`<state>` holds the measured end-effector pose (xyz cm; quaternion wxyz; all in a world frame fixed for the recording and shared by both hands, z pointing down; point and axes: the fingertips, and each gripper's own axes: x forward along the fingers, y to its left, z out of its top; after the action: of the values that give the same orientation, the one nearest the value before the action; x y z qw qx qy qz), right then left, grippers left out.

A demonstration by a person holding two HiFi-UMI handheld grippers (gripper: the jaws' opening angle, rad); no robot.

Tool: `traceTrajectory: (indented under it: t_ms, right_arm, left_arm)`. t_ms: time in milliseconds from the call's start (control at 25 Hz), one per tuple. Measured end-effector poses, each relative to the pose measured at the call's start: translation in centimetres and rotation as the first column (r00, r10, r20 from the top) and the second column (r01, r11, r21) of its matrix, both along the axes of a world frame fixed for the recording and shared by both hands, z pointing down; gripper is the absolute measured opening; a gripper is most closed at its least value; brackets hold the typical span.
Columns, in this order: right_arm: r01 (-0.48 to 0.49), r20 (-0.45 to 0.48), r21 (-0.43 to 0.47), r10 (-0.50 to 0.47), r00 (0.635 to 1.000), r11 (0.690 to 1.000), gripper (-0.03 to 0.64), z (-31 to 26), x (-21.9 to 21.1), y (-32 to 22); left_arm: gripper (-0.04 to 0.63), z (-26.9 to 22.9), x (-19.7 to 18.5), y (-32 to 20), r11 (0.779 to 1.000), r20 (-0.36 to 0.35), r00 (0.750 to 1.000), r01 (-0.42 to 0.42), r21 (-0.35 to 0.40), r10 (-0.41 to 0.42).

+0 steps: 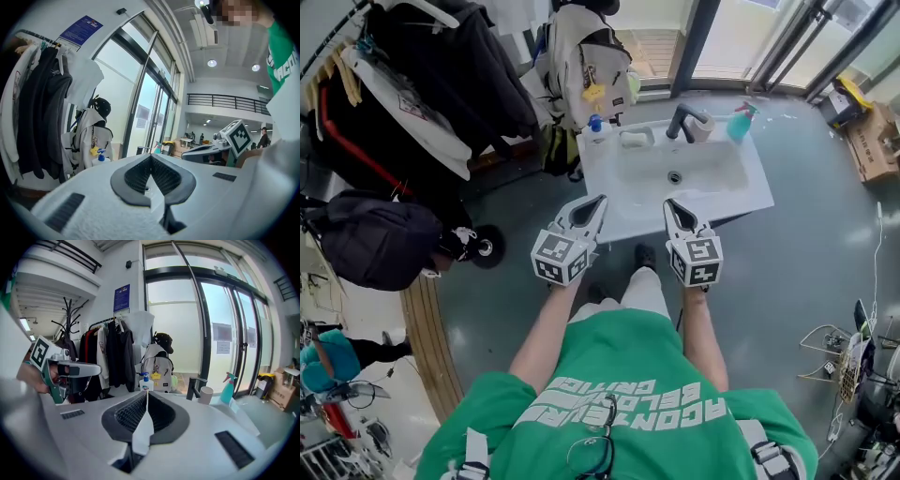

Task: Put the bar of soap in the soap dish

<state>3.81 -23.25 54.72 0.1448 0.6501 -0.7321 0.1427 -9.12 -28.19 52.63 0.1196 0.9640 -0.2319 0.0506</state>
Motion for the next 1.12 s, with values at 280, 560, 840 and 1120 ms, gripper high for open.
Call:
traceTrajectory:
  t_ms: [280, 560, 840, 1120]
  right_arm:
    - [0.033, 0.007, 0.047, -0.034, 0.999, 0.998, 0.021, -0.8, -1.3, 1.4]
    - [0.078, 0.017, 0.065, -0.079, 0.997, 0.995, 0.021, -1.3, -2.5, 1.4]
    - [0.092, 0.009, 0.069, -0.093, 0.996, 0.993, 0.021, -1.3, -2.8, 1.0]
    - [0.125, 0.011, 0.071, -0.126, 0.992, 0.99, 0.021, -1.5, -3.4, 0.5]
  left_arm:
    - [0.008, -0.4, -0.6, 1.0, 1.0, 0.007, 1.0, -0.011, 0.028, 0.011]
    - [0.008, -0.5, -0.6, 1.5, 0.999, 0.013, 1.0, -0.016, 0.035, 0.016]
    - [0.008, -0.3, -0.3, 1.5, 0.999, 0.008, 1.0, -0.017, 0.033, 0.017]
    - [0.008, -0.3, -0.5, 1.1, 1.0, 0.005, 1.0, -0.006, 0.028, 0.006]
